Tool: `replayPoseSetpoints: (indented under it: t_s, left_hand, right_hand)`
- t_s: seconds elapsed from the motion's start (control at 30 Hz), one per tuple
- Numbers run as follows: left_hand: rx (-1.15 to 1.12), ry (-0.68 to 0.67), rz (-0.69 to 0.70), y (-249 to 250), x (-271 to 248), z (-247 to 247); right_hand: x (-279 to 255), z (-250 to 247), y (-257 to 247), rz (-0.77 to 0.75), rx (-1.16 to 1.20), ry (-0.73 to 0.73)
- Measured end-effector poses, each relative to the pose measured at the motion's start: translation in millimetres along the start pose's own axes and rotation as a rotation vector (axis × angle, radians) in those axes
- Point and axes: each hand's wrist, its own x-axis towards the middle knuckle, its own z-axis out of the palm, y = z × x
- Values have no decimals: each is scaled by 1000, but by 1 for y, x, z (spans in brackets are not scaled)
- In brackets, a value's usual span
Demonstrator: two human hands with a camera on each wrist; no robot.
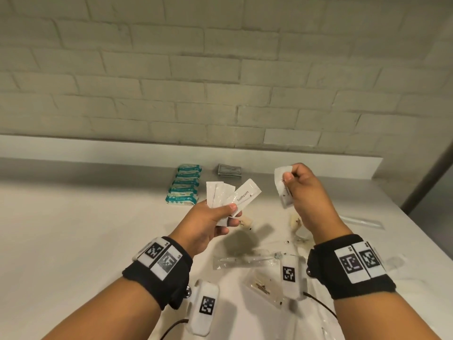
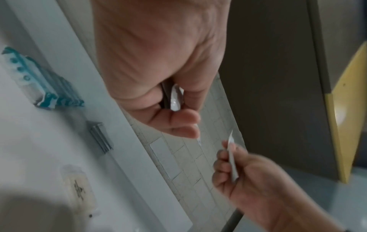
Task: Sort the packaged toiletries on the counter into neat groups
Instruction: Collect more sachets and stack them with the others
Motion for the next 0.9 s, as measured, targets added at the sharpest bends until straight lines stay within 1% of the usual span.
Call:
replayPoseSetpoints:
  t_s: [0.07, 0.13, 0.17, 0.2, 0.27, 0.37, 0.43, 0.5, 0.57, 0.6, 0.67, 0.7, 0.73, 0.8, 0.87, 0.9]
  left_hand:
    - [99, 9, -15, 2, 1, -1]
    - [162, -41, -22, 5, 0, -2]
    - [170, -73, -21, 7, -2, -1]
    - [162, -98, -18, 9, -3, -1]
    - [121, -113, -11, 12, -5, -1]
    - [33, -82, -2, 12, -6, -3]
    - [-15, -67, -8, 11, -6, -4]
    - [-27, -56, -8, 11, -5, -3]
    - [-12, -29, 6, 11, -2, -3]
    - [-2, -16, 14, 12, -1, -4]
    - [12, 1, 21, 13, 2, -6]
    - [3, 1, 21, 13, 3, -6]
    - [-22, -2, 16, 14, 3, -6]
    - [-128, -18, -16, 15, 4, -6]
    - [-213, -57, -31, 17, 4, -6]
    - [-206, -65, -20, 17, 4, -6]
  right_hand:
    - [-4, 5, -10, -103, -111, -99]
    - [-7, 15, -17, -198, -324, -231]
    - [-8, 21, -17, -229, -434, -287]
    - [-10, 27, -17, -233, -483, -326]
    - [-12, 34, -13, -163, -421, -344]
    - [-14, 41, -7, -77, -271, -273]
    - [-17, 47, -4, -55, -244, -221]
    - [-21, 52, -4, -58, -218, -198]
    - [-23, 52, -6, -52, -163, -253]
    - [-23, 49, -7, -41, -166, -318]
    - [-23, 43, -7, -29, -300, -464]
    - [-22, 42, -7, -26, -396, -499]
    - [-20, 41, -5, -18, -470, -496]
    - [-17, 41, 0, 11, -501, -418]
    - [-14, 40, 4, 64, -348, -310]
    - [-12, 39, 6, 87, -240, -260]
